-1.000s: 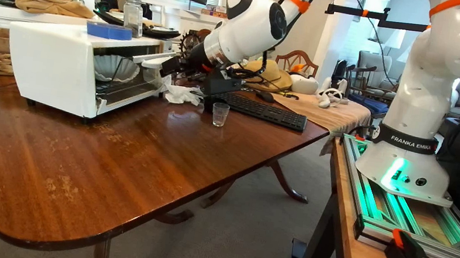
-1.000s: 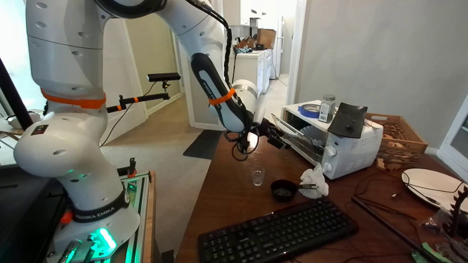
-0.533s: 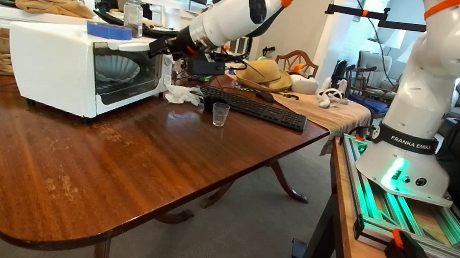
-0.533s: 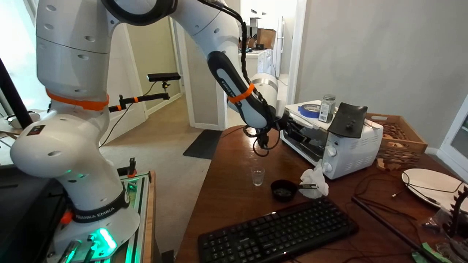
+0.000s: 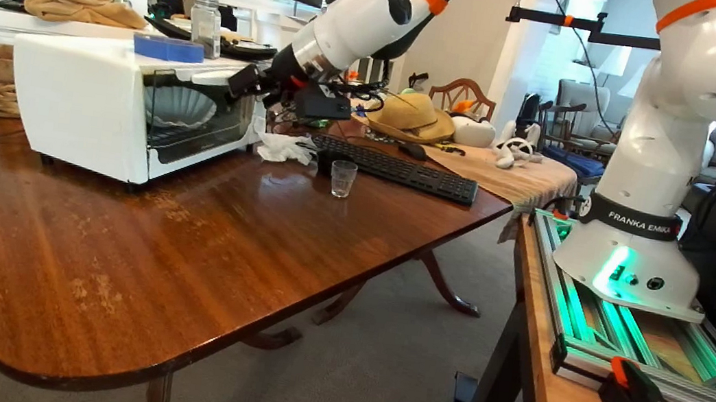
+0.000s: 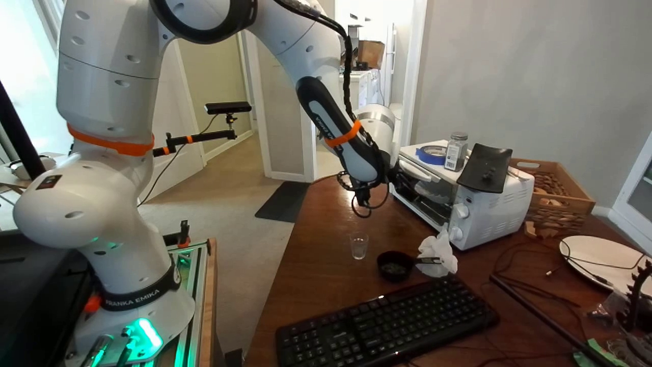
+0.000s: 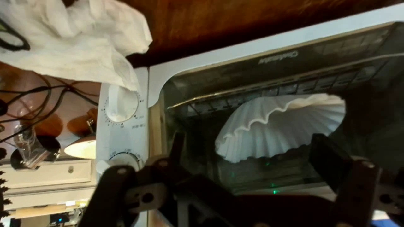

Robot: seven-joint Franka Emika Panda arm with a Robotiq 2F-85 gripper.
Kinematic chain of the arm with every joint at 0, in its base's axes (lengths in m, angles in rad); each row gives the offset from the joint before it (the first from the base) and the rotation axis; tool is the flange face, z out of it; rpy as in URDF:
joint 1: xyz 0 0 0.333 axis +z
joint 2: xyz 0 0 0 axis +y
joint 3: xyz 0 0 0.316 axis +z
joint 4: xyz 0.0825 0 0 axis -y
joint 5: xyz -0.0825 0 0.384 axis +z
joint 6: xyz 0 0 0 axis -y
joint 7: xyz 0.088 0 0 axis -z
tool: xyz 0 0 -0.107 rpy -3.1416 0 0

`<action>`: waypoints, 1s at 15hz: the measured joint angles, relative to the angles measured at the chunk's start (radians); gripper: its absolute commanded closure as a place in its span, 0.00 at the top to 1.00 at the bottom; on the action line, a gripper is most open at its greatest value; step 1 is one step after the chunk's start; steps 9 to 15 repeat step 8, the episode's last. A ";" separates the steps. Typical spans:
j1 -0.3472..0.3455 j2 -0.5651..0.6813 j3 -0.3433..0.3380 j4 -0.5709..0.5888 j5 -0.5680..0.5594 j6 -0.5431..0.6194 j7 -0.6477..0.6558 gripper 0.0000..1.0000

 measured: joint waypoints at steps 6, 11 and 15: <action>-0.033 -0.180 0.083 -0.212 -0.104 0.128 0.149 1.00; -0.040 -0.221 0.087 -0.251 -0.104 0.132 0.149 1.00; -0.040 -0.221 0.087 -0.251 -0.104 0.132 0.149 1.00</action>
